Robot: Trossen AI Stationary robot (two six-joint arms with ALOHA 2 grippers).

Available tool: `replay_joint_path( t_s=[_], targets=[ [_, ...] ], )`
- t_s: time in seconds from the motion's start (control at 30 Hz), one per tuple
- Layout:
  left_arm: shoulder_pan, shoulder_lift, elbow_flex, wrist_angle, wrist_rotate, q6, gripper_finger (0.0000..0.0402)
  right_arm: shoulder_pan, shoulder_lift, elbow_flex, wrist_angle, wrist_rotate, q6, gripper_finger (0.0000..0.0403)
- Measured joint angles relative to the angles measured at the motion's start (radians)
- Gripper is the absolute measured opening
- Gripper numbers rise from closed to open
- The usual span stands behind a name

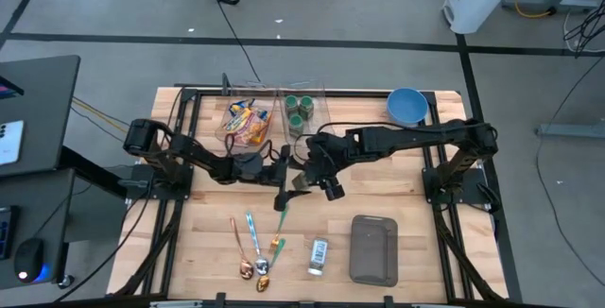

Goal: Pick & Place Food Item
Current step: Put the green spice bottle into the right transparent bin

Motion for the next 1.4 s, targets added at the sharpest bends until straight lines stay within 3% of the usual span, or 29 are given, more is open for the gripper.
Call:
replay_joint_path(
  t_s=[0.13, 0.33, 0.6, 0.77, 1.1, 1.4],
  targets=[
    [0.002, 0.000, 0.003, -0.029, -0.001, -0.046, 0.0326, 0.002, 0.000, 0.001, -0.058, 0.002, 0.000, 0.0209],
    [0.001, -0.021, 0.002, -0.142, -0.034, 0.005, 0.0326, 0.007, -0.006, 0.000, -0.122, 0.038, 0.020, 0.0209],
    [-0.014, -0.168, -0.001, -0.303, -0.051, 0.124, 0.0327, 0.005, -0.006, -0.008, -0.075, 0.039, 0.023, 0.0209],
    [-0.037, -0.304, -0.001, -0.308, -0.087, 0.137, 0.0327, -0.005, -0.007, -0.118, 0.130, -0.003, 0.027, 0.0209],
    [-0.160, -0.531, -0.001, -0.265, -0.094, 0.252, 0.0327, -0.006, -0.006, -0.364, 0.719, -0.068, 0.020, 0.0209],
    [-0.236, -0.611, -0.001, -0.306, -0.142, 0.321, 0.0327, -0.006, -0.006, -0.615, 1.443, -0.198, 0.150, 0.0209]
  ],
)
